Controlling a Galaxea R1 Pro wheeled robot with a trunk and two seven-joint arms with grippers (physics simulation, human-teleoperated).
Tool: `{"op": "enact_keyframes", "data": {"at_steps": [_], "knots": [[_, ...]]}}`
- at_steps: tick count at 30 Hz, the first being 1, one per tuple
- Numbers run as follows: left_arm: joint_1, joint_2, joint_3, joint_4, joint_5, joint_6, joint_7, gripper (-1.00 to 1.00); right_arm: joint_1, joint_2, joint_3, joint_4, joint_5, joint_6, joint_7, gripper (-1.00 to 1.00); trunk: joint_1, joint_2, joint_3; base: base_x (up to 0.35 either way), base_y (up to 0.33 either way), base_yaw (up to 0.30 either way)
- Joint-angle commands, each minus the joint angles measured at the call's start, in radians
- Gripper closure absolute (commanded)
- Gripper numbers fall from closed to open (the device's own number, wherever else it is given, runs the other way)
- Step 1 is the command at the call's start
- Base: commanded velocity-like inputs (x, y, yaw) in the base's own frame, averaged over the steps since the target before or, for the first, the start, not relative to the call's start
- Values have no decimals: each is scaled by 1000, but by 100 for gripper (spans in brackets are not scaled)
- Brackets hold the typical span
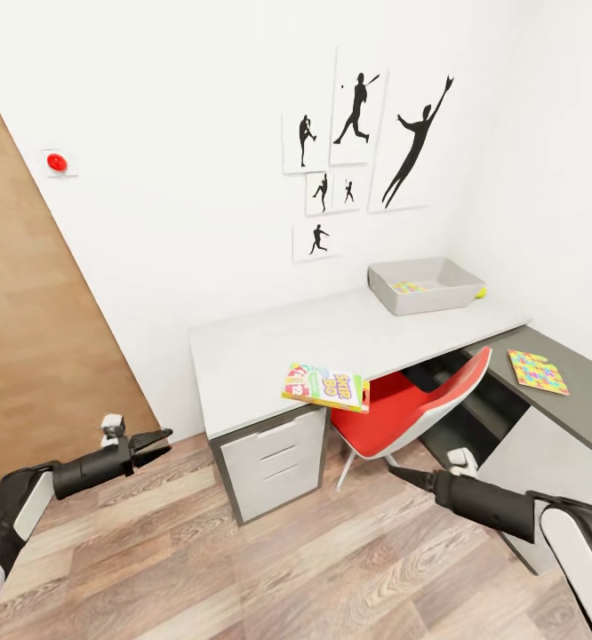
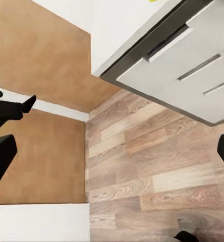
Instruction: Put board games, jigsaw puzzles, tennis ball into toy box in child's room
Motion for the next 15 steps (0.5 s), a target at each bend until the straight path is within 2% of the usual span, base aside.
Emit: {"op": "enact_keyframes", "data": {"at_steps": [1, 4, 5, 7, 8, 9, 10, 11, 15], "knots": [[-1, -9, 0, 2, 3, 8, 3, -100, 0, -1, -3, 0, 8, 4, 20, -100, 0, -2, -2, 0, 0, 0], [-1, -59, 8, 47, 1, 2, 47, -100, 5, -6, -27, 2, 6, 4, 59, -100, 0, -2, -2, 0, 0, 0], [-2, -78, 11, 72, 1, -1, 79, -100, 6, -4, -45, 3, 6, 4, 64, -100, 0, -2, -2, 0, 0, 0], [-3, -134, 14, 107, 2, -23, 181, -100, 11, -3, -76, 5, 5, 4, 72, -100, 0, -2, -2, 0, 0, 0], [-3, -146, 14, 111, 3, -31, 198, -100, 13, -4, -79, 6, 5, 4, 73, -100, 0, -2, -2, 0, 0, 0], [-3, -171, 15, 116, 4, -44, 223, -100, 15, -6, -84, 6, 5, 4, 74, -100, 0, -2, -2, 0, 0, 0], [-4, -200, 15, 119, 4, -54, 241, -100, 17, -6, -87, 6, 5, 4, 75, -100, 0, -2, -2, 0, 0, 0], [-4, -214, 15, 121, 4, -57, 248, -100, 18, -7, -89, 6, 5, 4, 75, -100, 0, -2, -2, 0, 0, 0], [-4, -329, 16, 124, 2, -85, 277, -100, 20, -7, -93, 7, 5, 4, 76, -100, 0, -2, -2, 0, 0, 0]]}}
